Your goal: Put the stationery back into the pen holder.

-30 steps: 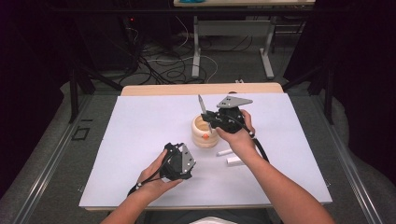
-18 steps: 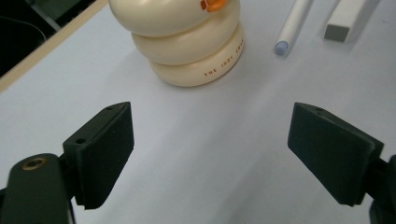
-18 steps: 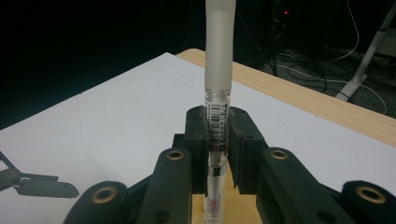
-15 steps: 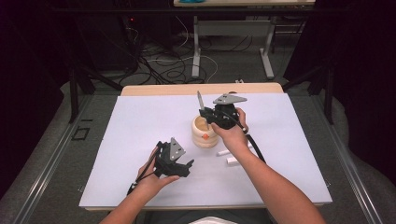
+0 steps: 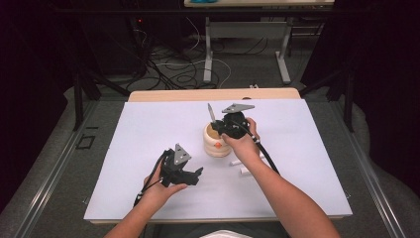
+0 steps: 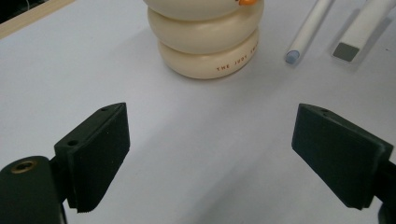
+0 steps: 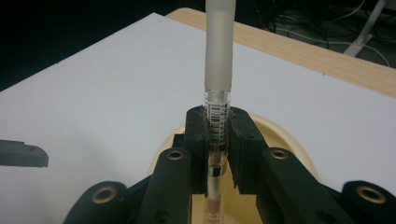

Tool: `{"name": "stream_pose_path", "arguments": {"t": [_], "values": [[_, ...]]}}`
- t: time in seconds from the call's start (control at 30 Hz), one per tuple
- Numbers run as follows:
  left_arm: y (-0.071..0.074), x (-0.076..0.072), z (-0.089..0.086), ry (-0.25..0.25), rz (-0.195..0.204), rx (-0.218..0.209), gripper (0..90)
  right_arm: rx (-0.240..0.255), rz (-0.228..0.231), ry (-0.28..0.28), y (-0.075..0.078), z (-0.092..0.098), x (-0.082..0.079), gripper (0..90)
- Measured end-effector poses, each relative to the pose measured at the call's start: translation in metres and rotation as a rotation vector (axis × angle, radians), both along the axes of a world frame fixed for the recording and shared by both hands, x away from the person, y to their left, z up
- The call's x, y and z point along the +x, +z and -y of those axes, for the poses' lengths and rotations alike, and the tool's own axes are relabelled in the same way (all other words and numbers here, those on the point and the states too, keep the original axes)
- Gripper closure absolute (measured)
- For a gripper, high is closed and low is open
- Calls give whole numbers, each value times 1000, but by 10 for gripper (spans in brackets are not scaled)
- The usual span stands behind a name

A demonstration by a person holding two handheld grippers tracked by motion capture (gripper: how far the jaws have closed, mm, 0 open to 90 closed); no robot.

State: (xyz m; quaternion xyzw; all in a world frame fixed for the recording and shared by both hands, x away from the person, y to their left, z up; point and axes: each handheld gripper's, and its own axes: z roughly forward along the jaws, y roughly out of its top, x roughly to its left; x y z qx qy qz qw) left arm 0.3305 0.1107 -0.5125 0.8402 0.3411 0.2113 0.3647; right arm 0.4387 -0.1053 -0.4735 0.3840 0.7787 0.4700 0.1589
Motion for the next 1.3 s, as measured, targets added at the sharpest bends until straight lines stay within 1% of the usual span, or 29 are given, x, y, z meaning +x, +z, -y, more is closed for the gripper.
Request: {"name": "stream_pose_path", "arguments": {"t": [0.03,0.07,0.1,0.13,0.17,0.2,0.27,0.37,0.4,0.47,0.5,0.53,0.6,0.63,0.77,0.83,0.9,0.97,1.0,1.03,1.07,1.13,1.2,1.27,1.3], "values": [[0,0,0,0,-1,0,115,1,-1,-10,-2,0,0,794],[0,0,0,-2,-1,4,115,-4,-18,-4,-3,0,1,794],[0,0,0,0,-5,3,116,-11,-22,-9,-4,0,1,794],[-1,0,0,0,-4,5,117,-13,-37,-9,-5,0,1,794],[-1,0,0,1,-5,5,117,-10,-39,-8,-6,0,2,795],[-1,0,0,0,-7,8,118,-15,-53,-13,-6,1,2,794],[-2,0,0,5,-12,3,120,-11,-68,-16,-8,2,3,794],[-2,0,0,4,-13,9,122,-6,-98,-19,-8,3,4,794],[-2,0,0,3,-13,8,122,1,-102,-16,-9,3,4,794],[-3,1,0,5,-13,7,122,9,-125,-20,-9,3,4,793],[-3,1,0,4,-11,8,123,9,-124,-17,-9,4,5,791],[-3,1,0,3,-11,8,123,10,-135,-19,-9,4,5,781],[-3,1,0,1,-12,10,124,34,-154,-22,-9,6,5,735],[-3,1,0,0,-12,13,124,38,-165,-25,-8,6,5,726],[-3,1,0,0,-11,17,126,34,-159,-17,-5,9,4,671],[-3,1,0,1,-9,18,126,27,-146,-13,-1,11,3,639],[-3,1,0,4,-13,19,127,1,-126,-4,3,13,1,612],[-4,1,0,5,-11,17,127,-2,-107,4,6,15,0,595],[-3,2,-1,4,-12,20,128,-10,-111,7,8,16,-2,589],[-3,1,-1,4,-23,16,128,-17,-113,12,10,18,-3,581],[-4,2,-1,10,-14,12,128,-23,-101,22,11,19,-4,570],[-4,2,-1,10,-15,11,130,-40,-96,36,13,21,-5,547],[-4,2,-1,11,-16,11,131,-60,-107,45,16,22,-7,524],[-4,2,-1,9,-15,12,132,-70,-81,62,19,23,-9,490],[-4,2,-1,10,-15,11,132,-66,-72,65,20,24,-9,480]]}}
